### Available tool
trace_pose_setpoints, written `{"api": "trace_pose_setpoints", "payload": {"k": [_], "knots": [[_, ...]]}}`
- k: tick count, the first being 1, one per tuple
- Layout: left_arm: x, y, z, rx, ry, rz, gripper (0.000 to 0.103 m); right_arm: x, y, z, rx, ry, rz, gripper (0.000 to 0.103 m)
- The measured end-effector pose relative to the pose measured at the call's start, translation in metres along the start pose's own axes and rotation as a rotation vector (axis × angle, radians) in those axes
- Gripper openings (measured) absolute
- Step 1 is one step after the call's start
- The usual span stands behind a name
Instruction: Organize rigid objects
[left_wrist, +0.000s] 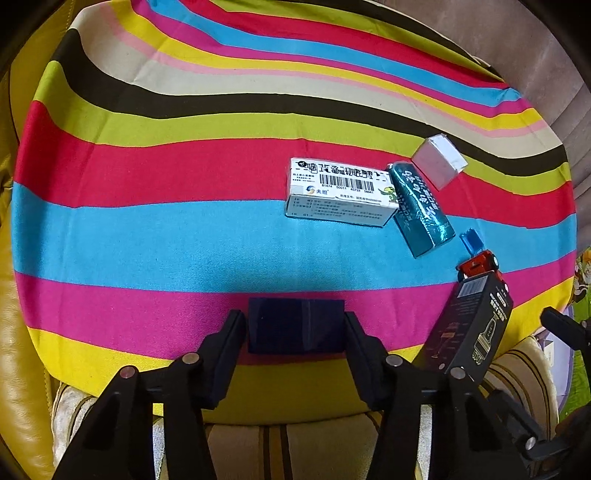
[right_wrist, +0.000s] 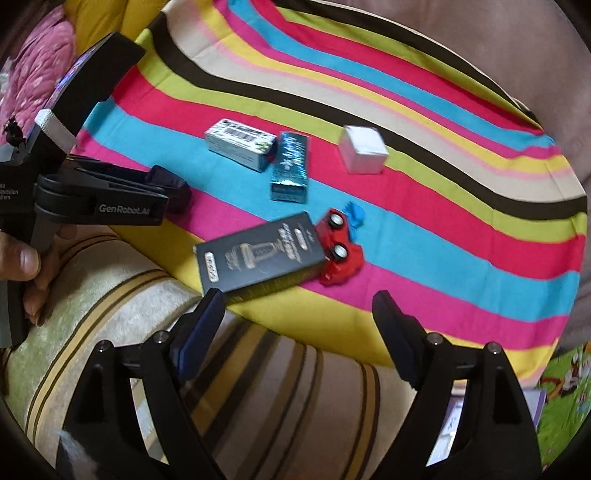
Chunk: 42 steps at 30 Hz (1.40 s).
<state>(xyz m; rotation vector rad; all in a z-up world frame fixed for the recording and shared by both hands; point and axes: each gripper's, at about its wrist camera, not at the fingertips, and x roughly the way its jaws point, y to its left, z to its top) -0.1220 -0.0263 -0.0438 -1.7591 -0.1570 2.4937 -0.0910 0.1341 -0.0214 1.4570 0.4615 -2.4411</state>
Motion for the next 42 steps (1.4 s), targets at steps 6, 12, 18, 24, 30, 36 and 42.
{"api": "trace_pose_setpoints", "payload": {"k": [6, 12, 18, 24, 30, 36, 42], "knots": [[0.001, -0.001, 0.0, 0.001, -0.009, -0.006, 0.052, 0.006, 0.01, 0.007, -0.069, -0.013, 0.025, 0.09], [0.0, -0.001, -0.002, 0.002, -0.017, -0.006, 0.052, 0.018, 0.014, 0.015, -0.101, 0.009, 0.035, 0.091], [0.0, 0.001, -0.004, -0.001, -0.021, -0.01, 0.052, 0.031, 0.016, 0.018, -0.119, 0.039, 0.042, 0.091], [0.0, 0.001, -0.004, -0.003, -0.022, -0.014, 0.052, 0.038, 0.017, 0.022, -0.121, 0.038, 0.04, 0.091], [-0.001, 0.001, -0.006, -0.012, -0.029, -0.026, 0.052, 0.038, 0.022, 0.021, -0.153, 0.022, 0.028, 0.088], [-0.01, 0.001, -0.009, -0.021, -0.067, -0.034, 0.051, 0.024, 0.017, 0.018, -0.121, -0.033, 0.015, 0.088], [-0.018, -0.006, -0.011, -0.017, -0.094, -0.045, 0.051, 0.008, 0.004, 0.009, -0.041, -0.082, -0.01, 0.088]]}}
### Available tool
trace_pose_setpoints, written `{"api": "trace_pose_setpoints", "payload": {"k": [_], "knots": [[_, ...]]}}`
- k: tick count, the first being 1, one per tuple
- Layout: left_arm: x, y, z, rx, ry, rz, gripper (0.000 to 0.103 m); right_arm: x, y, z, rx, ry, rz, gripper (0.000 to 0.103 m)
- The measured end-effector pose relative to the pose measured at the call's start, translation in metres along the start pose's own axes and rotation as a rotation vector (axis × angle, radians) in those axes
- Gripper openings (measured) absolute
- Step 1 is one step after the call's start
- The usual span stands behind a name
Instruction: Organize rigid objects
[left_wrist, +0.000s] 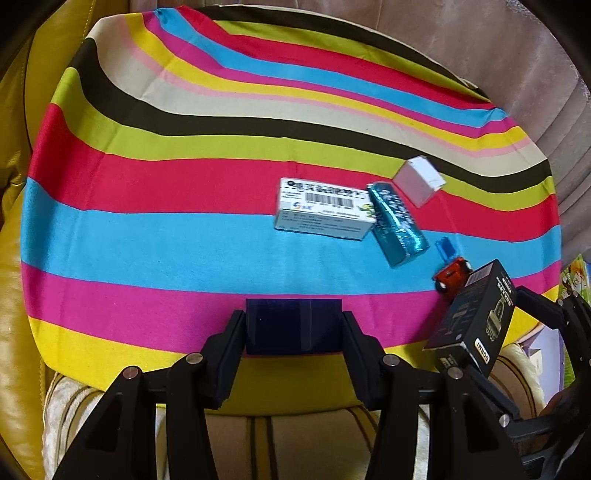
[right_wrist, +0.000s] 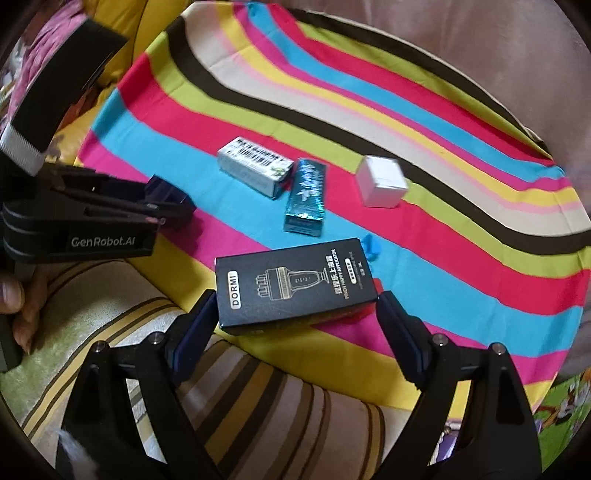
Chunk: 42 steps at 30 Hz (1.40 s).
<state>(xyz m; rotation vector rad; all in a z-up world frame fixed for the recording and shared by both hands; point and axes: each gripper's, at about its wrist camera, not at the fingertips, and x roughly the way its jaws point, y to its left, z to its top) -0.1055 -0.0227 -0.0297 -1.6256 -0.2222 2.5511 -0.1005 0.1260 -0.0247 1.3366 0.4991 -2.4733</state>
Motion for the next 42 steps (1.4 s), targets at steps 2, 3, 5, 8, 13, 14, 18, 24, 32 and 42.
{"api": "trace_pose_setpoints", "payload": {"k": [2, 3, 5, 8, 13, 14, 18, 24, 32, 42], "knots": [[-0.002, -0.002, -0.001, -0.004, -0.005, -0.009, 0.052, -0.007, -0.003, -0.003, 0.022, -0.011, -0.012, 0.088], [-0.004, -0.004, -0.002, -0.006, -0.008, -0.014, 0.051, -0.007, -0.005, -0.004, 0.03, -0.013, -0.015, 0.088], [-0.006, -0.006, -0.003, -0.006, -0.013, -0.024, 0.051, -0.01, -0.008, -0.006, 0.046, -0.016, -0.016, 0.088], [-0.017, -0.007, -0.01, -0.01, -0.02, -0.034, 0.052, -0.017, -0.013, -0.011, 0.073, -0.029, -0.013, 0.088], [-0.022, -0.018, -0.013, -0.002, -0.03, -0.039, 0.052, -0.033, -0.024, -0.02, 0.133, -0.054, -0.008, 0.088], [-0.023, -0.021, -0.013, 0.003, -0.031, -0.042, 0.052, -0.036, -0.028, -0.023, 0.15, -0.055, -0.008, 0.088], [-0.027, -0.029, -0.016, 0.02, -0.031, -0.054, 0.052, -0.043, -0.04, -0.035, 0.212, -0.043, -0.024, 0.088], [-0.033, -0.051, -0.022, 0.065, -0.027, -0.079, 0.051, -0.052, -0.061, -0.05, 0.296, -0.022, -0.061, 0.088], [-0.038, -0.092, -0.033, 0.15, -0.009, -0.108, 0.052, -0.064, -0.083, -0.072, 0.371, -0.02, -0.113, 0.088], [-0.04, -0.134, -0.04, 0.229, -0.003, -0.127, 0.051, -0.081, -0.111, -0.104, 0.45, -0.02, -0.165, 0.088]]}}
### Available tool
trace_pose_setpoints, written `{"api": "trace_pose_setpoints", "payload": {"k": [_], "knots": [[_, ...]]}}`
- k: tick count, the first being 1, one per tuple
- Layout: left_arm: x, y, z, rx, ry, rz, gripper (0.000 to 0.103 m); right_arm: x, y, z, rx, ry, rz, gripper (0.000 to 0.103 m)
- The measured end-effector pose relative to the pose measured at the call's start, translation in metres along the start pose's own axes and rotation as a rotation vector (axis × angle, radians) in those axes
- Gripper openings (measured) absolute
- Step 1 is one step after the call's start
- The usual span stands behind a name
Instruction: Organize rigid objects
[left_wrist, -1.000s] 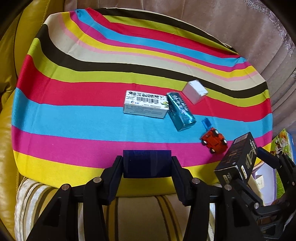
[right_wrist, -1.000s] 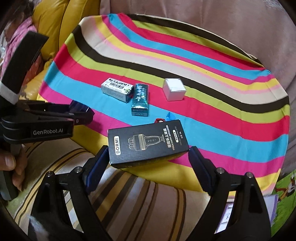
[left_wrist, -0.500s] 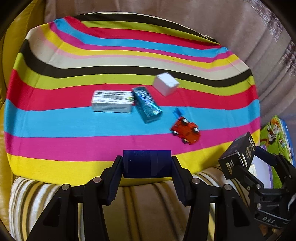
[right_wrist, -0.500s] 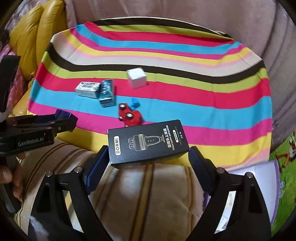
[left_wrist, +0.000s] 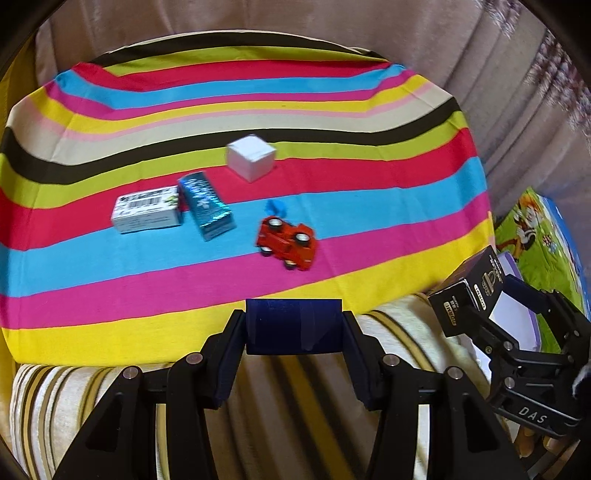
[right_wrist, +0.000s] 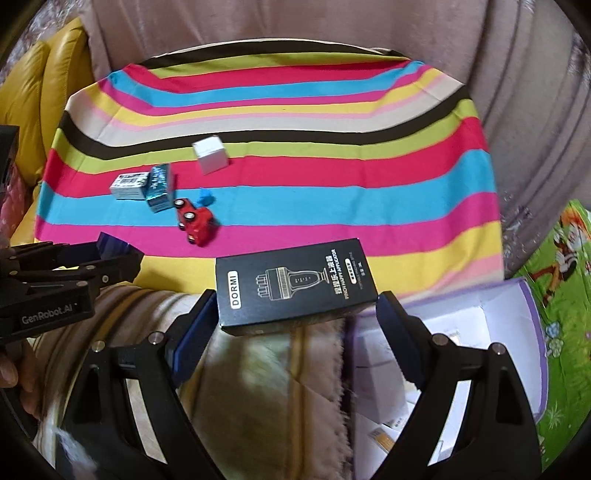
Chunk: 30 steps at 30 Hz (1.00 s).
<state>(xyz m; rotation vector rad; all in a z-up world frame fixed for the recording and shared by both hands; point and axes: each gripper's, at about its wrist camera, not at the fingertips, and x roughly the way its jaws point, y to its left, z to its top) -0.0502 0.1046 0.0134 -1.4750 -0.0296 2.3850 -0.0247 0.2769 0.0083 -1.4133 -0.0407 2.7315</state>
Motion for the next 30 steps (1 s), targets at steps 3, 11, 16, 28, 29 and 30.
{"api": "trace_pose_setpoints", "payload": {"k": [3, 11, 16, 28, 29, 30], "knots": [[0.001, -0.016, 0.001, 0.029, 0.002, -0.011, 0.052, -0.004, -0.014, -0.006, 0.027, -0.001, -0.012, 0.088], [0.003, -0.071, -0.003, 0.134, 0.011, -0.053, 0.052, -0.015, -0.058, -0.025, 0.125, 0.005, -0.051, 0.088], [0.006, -0.102, -0.007, 0.193, 0.027, -0.076, 0.052, -0.021, -0.088, -0.039, 0.188, 0.011, -0.081, 0.088], [0.016, -0.168, -0.025, 0.341, 0.082, -0.136, 0.052, -0.034, -0.156, -0.074, 0.324, 0.032, -0.158, 0.088], [0.017, -0.173, -0.027, 0.354, 0.09, -0.142, 0.052, -0.034, -0.161, -0.077, 0.335, 0.036, -0.165, 0.088], [0.017, -0.177, -0.029, 0.365, 0.095, -0.146, 0.052, -0.034, -0.166, -0.08, 0.345, 0.04, -0.171, 0.088]]}}
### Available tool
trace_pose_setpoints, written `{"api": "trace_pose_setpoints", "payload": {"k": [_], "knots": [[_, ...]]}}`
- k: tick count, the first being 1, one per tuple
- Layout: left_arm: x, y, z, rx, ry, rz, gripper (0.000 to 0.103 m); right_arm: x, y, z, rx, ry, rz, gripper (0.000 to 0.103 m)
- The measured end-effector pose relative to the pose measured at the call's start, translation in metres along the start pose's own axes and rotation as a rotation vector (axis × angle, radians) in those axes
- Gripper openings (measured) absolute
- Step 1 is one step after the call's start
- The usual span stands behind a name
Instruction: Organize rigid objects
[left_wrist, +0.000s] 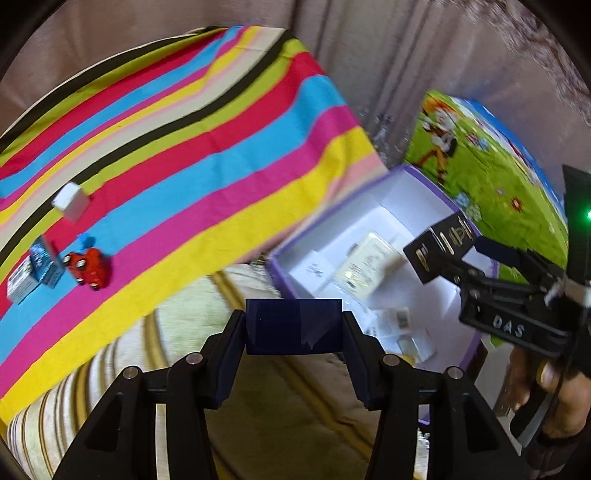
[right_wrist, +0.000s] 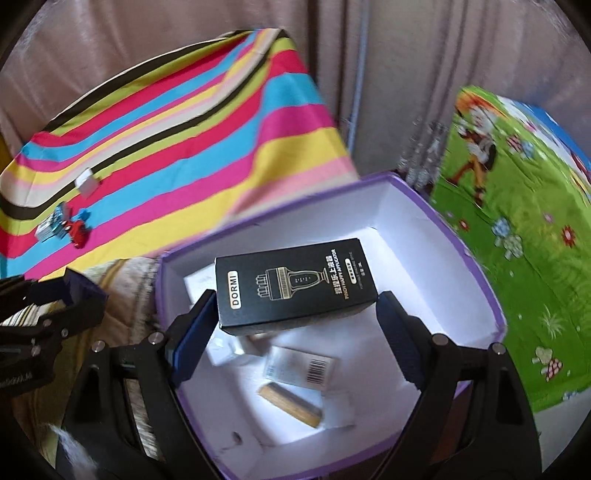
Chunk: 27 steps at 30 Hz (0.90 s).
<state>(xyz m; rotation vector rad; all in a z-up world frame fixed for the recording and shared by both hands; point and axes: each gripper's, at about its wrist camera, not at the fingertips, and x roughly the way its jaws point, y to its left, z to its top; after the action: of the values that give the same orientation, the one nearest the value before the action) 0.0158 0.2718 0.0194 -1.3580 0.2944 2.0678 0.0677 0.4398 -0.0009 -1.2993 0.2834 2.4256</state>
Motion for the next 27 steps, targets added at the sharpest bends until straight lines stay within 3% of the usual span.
{"api": "trace_pose_setpoints", "payload": {"k": [12, 14, 15, 19, 27], "knots": [[0.017, -0.06, -0.007, 0.153, 0.101, -0.126, 0.052, 0.008, -0.042, -0.019, 0.072, 0.056, -0.052, 0.088], [0.021, -0.066, -0.009, 0.167, 0.12, -0.141, 0.057, 0.01, -0.044, -0.02, 0.079, 0.064, -0.057, 0.088], [0.022, -0.068, -0.01, 0.171, 0.123, -0.136, 0.064, 0.011, -0.045, -0.021, 0.082, 0.072, -0.06, 0.088], [0.021, -0.065, -0.01, 0.148, 0.115, -0.134, 0.075, 0.016, -0.046, -0.022, 0.092, 0.085, -0.049, 0.088], [0.02, -0.049, -0.007, 0.075, 0.115, -0.14, 0.075, 0.015, -0.039, -0.021, 0.076, 0.088, -0.044, 0.089]]}}
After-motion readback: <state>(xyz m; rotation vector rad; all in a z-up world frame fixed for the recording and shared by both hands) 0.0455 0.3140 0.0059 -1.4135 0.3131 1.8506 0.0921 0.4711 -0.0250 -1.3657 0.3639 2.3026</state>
